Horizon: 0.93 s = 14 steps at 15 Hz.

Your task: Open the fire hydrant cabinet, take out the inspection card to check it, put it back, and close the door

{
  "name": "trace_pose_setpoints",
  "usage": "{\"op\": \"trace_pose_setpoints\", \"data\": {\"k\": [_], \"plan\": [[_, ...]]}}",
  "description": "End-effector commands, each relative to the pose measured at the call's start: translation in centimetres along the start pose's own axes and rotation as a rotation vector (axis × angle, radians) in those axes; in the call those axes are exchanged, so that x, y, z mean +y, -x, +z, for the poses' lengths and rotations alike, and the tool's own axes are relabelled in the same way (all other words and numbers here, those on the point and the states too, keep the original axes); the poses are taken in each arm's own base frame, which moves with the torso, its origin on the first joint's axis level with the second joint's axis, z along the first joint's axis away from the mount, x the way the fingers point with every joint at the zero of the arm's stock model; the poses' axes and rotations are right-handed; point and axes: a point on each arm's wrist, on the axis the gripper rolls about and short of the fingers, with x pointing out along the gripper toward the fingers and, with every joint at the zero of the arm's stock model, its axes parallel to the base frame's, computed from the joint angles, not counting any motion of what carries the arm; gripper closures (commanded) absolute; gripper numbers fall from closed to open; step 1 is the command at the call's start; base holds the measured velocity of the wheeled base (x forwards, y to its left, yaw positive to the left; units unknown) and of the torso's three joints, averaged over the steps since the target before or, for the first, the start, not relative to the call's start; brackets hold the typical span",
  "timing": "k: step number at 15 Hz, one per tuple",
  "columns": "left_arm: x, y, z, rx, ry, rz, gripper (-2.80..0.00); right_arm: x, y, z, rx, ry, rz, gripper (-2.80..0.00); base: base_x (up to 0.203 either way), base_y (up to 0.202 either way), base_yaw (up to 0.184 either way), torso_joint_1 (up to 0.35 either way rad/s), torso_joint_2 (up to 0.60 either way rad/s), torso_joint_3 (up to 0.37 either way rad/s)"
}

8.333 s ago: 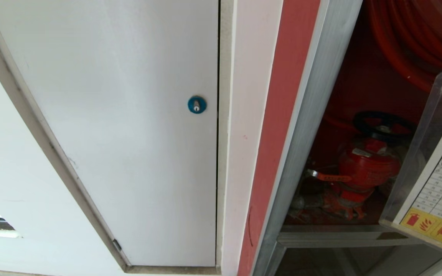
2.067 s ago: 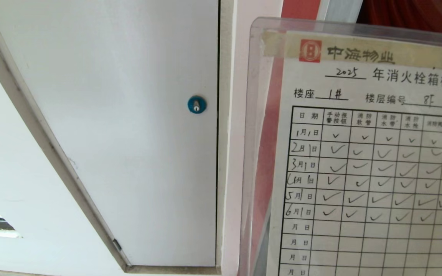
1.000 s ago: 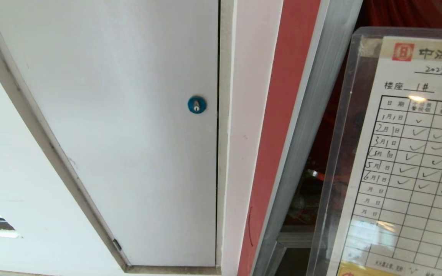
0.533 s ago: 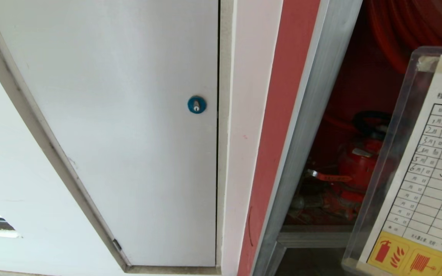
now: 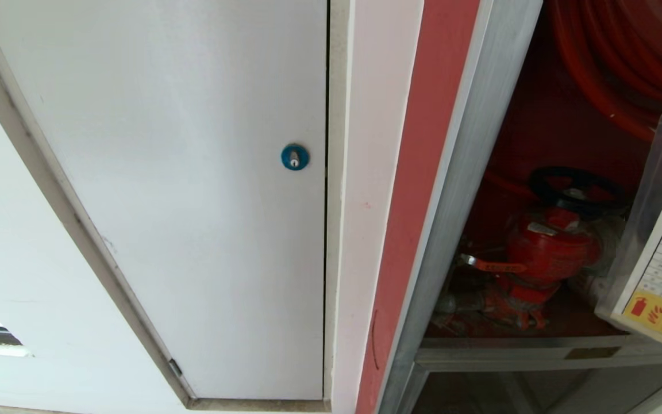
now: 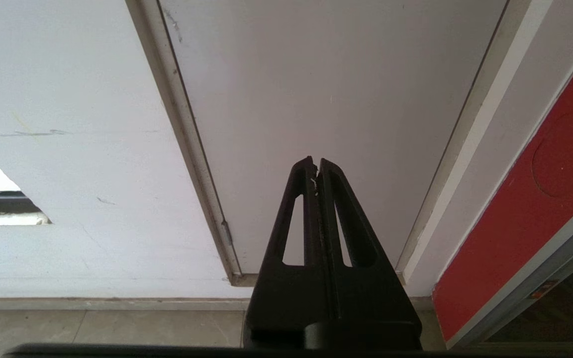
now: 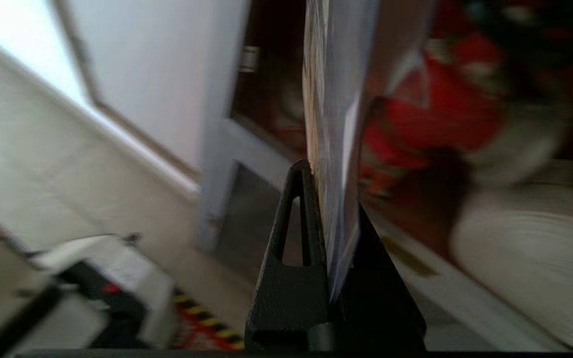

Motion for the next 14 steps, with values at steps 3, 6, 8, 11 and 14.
{"op": "trace_pose_setpoints", "data": {"k": [3, 6, 8, 11, 14], "plan": [[0.0, 0.0, 0.0, 0.0, 0.0, 0.0, 0.0, -0.7, -0.1, 0.6, 0.081, 0.165, -0.264, 0.0, 0.0, 0.0, 0.0, 0.0, 0.0, 0.0], [0.0, 0.0, 0.0, 0.002, 0.0, 0.0, 0.0, -1.1, -0.1, 1.2, 0.156, 0.337, -0.402, 0.0, 0.0, 0.0, 0.0, 0.0, 0.0, 0.0], [0.0, 0.0, 0.0, 0.001, 0.0, 0.0, 0.0, -1.6, 0.2, 2.3, 0.191, 0.442, -0.471, 0.0, 0.0, 0.0, 0.0, 0.0, 0.0, 0.0], [0.0, 0.0, 0.0, 0.001, 0.0, 0.0, 0.0, -1.9, -0.5, 4.2, 0.274, 0.546, -0.552, 0.0, 0.0, 0.0, 0.0, 0.0, 0.0, 0.0], [0.0, 0.0, 0.0, 0.0, 0.0, 0.0, 0.0, -2.0, -2.0, 5.9, 0.414, 0.695, -0.631, 0.0, 0.0, 0.0, 0.0, 0.0, 0.0, 0.0]]}}
